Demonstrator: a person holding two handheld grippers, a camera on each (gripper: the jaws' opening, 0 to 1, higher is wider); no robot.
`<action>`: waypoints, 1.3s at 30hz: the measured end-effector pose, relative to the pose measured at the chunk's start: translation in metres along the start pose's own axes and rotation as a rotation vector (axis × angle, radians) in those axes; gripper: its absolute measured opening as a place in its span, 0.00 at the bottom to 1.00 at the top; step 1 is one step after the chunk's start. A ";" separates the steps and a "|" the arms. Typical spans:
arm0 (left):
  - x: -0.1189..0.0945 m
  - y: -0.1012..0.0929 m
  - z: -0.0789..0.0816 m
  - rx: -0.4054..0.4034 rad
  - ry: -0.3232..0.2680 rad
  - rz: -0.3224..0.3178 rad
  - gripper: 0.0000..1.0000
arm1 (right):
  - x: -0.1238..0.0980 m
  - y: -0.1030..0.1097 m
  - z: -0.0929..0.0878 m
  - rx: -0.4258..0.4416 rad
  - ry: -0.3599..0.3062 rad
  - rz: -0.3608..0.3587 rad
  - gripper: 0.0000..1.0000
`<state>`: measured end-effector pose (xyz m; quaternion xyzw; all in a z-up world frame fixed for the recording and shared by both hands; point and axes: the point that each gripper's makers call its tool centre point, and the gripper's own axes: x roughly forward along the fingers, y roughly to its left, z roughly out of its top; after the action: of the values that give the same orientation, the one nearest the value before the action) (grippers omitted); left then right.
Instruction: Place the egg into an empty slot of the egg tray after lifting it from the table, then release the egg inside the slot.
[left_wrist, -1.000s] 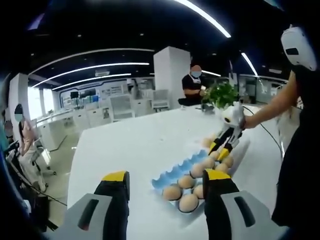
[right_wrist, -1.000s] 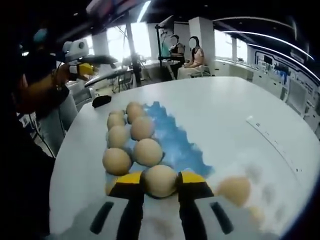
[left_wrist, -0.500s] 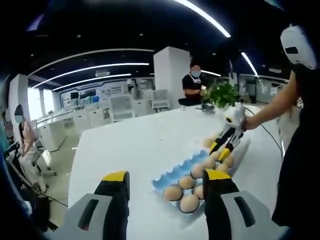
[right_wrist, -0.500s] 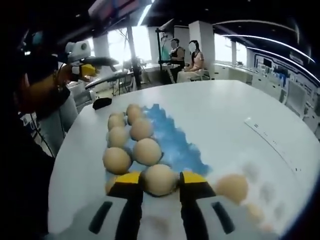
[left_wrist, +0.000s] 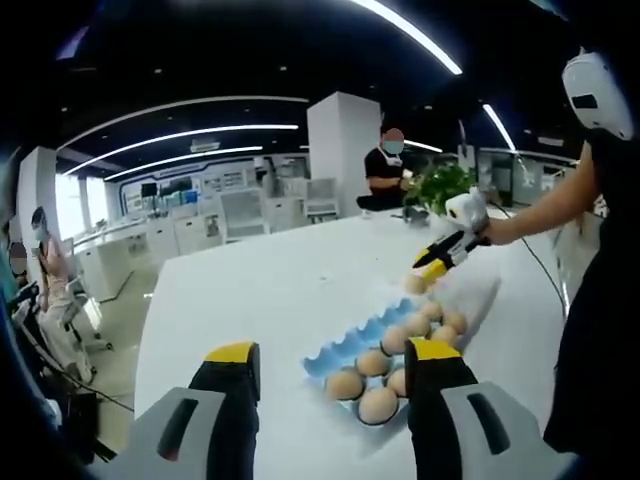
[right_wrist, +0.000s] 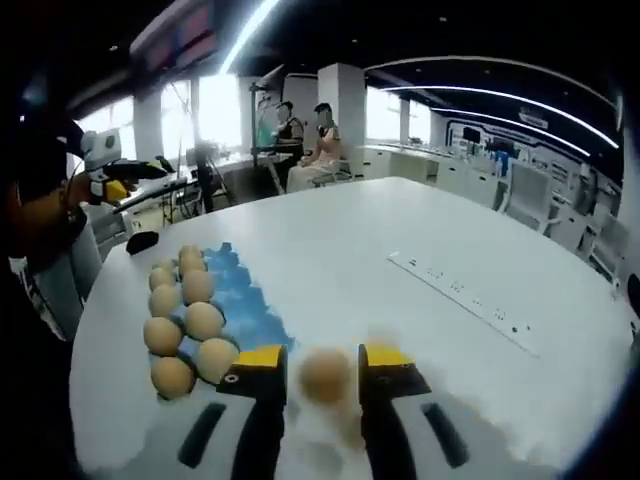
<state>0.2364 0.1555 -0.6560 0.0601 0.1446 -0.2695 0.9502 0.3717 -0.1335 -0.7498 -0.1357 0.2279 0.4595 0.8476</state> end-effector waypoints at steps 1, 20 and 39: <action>0.000 0.000 0.000 -0.001 0.000 0.000 0.58 | 0.001 0.000 -0.002 0.000 0.007 -0.001 0.28; -0.002 0.001 -0.002 -0.006 0.007 0.009 0.58 | 0.022 0.005 -0.026 -0.077 0.148 0.071 0.28; -0.004 0.005 -0.004 -0.009 0.010 0.025 0.59 | 0.013 0.006 -0.017 -0.102 0.114 0.091 0.26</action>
<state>0.2352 0.1624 -0.6584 0.0589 0.1496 -0.2565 0.9531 0.3684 -0.1284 -0.7711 -0.1942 0.2579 0.5000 0.8036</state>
